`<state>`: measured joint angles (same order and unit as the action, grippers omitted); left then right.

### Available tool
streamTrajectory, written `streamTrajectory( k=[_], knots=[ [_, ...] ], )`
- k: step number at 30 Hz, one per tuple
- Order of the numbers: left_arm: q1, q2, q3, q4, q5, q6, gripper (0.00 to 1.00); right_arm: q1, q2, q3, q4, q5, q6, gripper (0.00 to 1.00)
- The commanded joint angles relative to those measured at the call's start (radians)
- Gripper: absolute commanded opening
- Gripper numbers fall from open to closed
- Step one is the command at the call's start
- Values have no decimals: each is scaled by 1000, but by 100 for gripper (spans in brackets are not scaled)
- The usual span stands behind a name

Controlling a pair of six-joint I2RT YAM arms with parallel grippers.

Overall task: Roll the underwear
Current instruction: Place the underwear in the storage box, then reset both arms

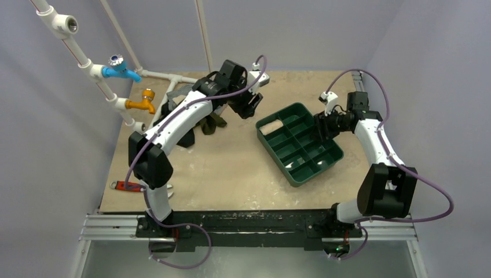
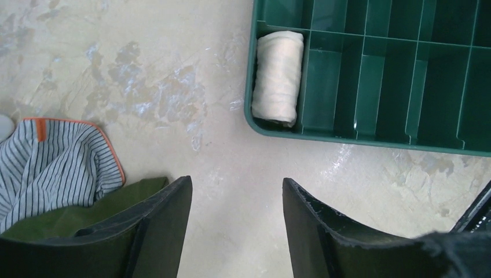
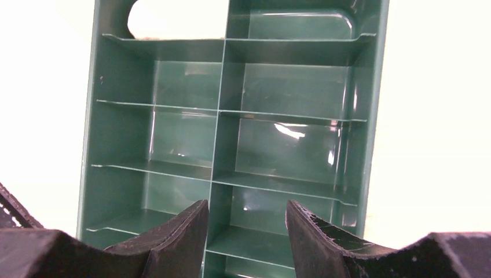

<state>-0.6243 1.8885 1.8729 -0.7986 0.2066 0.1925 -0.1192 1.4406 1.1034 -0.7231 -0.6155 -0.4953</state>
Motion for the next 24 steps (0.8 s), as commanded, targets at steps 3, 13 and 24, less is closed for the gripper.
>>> streamTrajectory(
  k=[3,13,24],
  knots=[
    [76,-160,-112,95,61,-78,60,-6,11,65,34,33,8,52],
    [132,-391,-377,202,-24,-85,82,-6,-42,43,126,83,64,63],
    [197,-699,-596,203,-82,-46,100,-6,-148,19,152,69,91,99]
  ],
)
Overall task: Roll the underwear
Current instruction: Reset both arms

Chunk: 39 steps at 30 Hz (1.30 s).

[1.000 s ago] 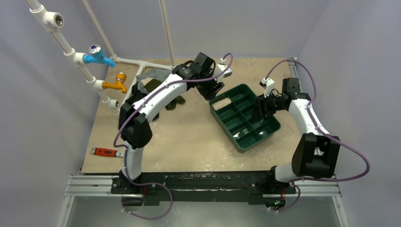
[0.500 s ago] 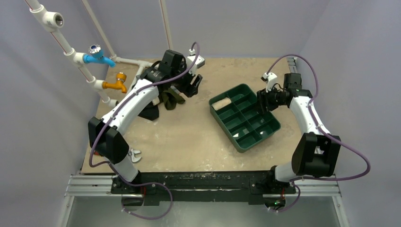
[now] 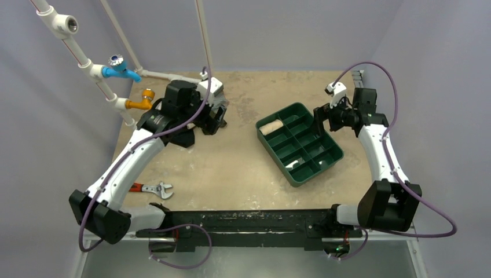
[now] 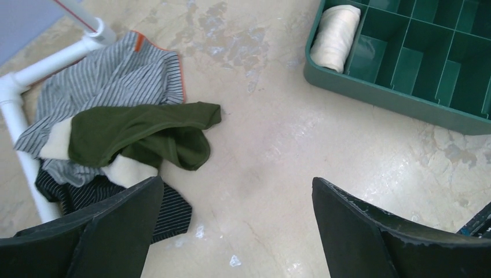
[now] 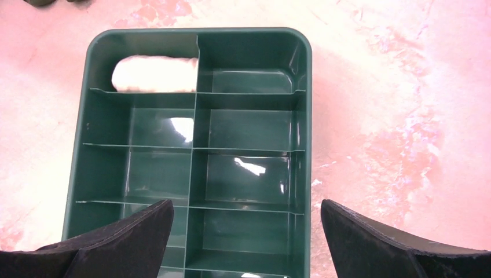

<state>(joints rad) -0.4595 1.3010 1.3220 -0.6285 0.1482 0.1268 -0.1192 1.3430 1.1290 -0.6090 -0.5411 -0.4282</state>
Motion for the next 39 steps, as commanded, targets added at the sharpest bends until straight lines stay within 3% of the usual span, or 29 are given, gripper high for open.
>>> streamTrajectory(
  k=[1,14,21,26,30,35,39],
  knots=[
    [39,-145,-62,28,-27,21,100,-7,-59,-12,41,2,32,99],
    [50,-527,-244,-116,-75,77,100,-7,-274,-128,88,83,85,99],
    [50,-661,-318,-186,-176,106,100,-6,-399,-213,147,188,111,99],
    [50,-721,-462,-112,-306,119,100,-6,-471,-288,256,274,172,99],
    [50,-745,-555,-29,-335,136,100,-7,-424,-296,294,293,178,99],
    [50,-739,-566,-22,-313,118,100,-6,-222,-191,194,210,38,99],
    [50,-747,-555,-27,-290,118,100,-6,-90,-151,243,218,40,99]
  ],
)
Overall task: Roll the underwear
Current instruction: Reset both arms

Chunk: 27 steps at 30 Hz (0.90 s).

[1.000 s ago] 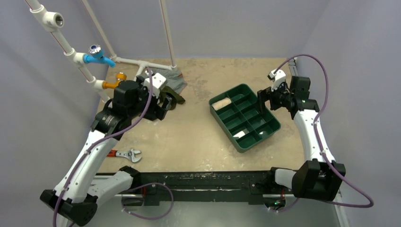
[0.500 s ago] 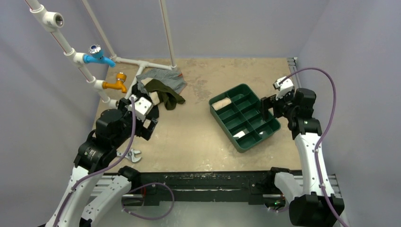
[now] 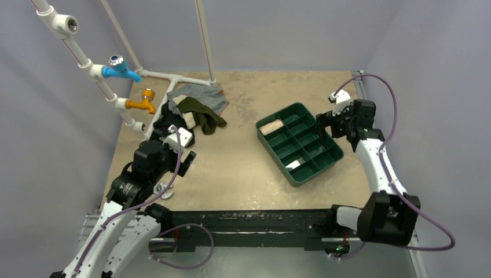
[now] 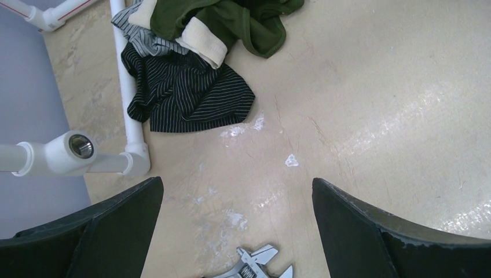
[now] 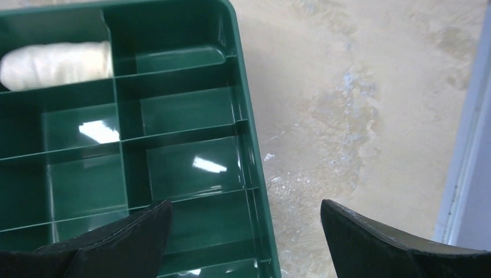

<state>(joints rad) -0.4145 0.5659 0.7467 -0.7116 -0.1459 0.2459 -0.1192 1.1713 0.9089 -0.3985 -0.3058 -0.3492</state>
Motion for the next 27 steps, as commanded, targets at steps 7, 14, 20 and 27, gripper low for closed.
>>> streamTrajectory(
  k=[7,14,20,27],
  knots=[
    [5,15,41,33,56,6,100,-7,286,156,13,-10,-67,92],
    [5,56,72,28,96,18,100,-6,412,155,40,-14,-15,66],
    [5,59,60,34,107,20,100,-6,472,207,7,-51,74,41],
    [5,60,70,32,103,33,100,-6,422,173,-50,-40,149,23]
  ],
)
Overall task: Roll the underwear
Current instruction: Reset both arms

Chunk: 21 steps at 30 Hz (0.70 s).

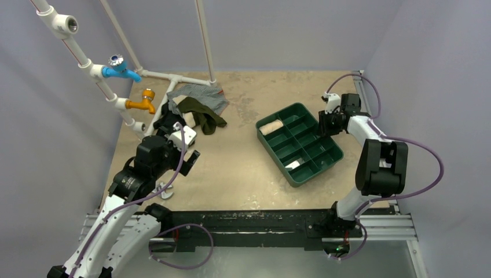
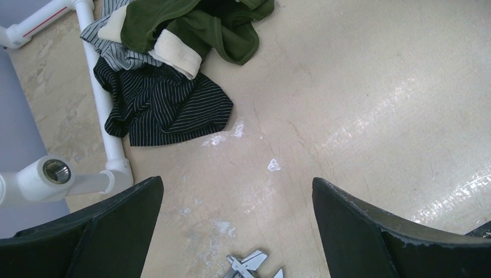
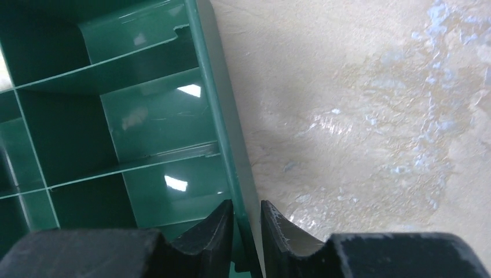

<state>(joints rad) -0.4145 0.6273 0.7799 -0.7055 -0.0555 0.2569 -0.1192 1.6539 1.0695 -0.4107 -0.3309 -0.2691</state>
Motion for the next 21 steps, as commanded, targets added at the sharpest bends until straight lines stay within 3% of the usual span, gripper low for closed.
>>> streamTrajectory(
  k=[1,7,11,21],
  knots=[
    [5,4,40,25,13,25,100,-7,-71,3,-42,-13,83,22],
    [6,38,54,22,20,27,100,-6,-96,-38,-53,-47,157,6],
    [5,54,58,17,25,29,100,-7,-114,-52,-63,-90,168,3],
    [5,110,77,17,19,23,100,-6,-137,-54,-167,-165,94,30]
  ],
)
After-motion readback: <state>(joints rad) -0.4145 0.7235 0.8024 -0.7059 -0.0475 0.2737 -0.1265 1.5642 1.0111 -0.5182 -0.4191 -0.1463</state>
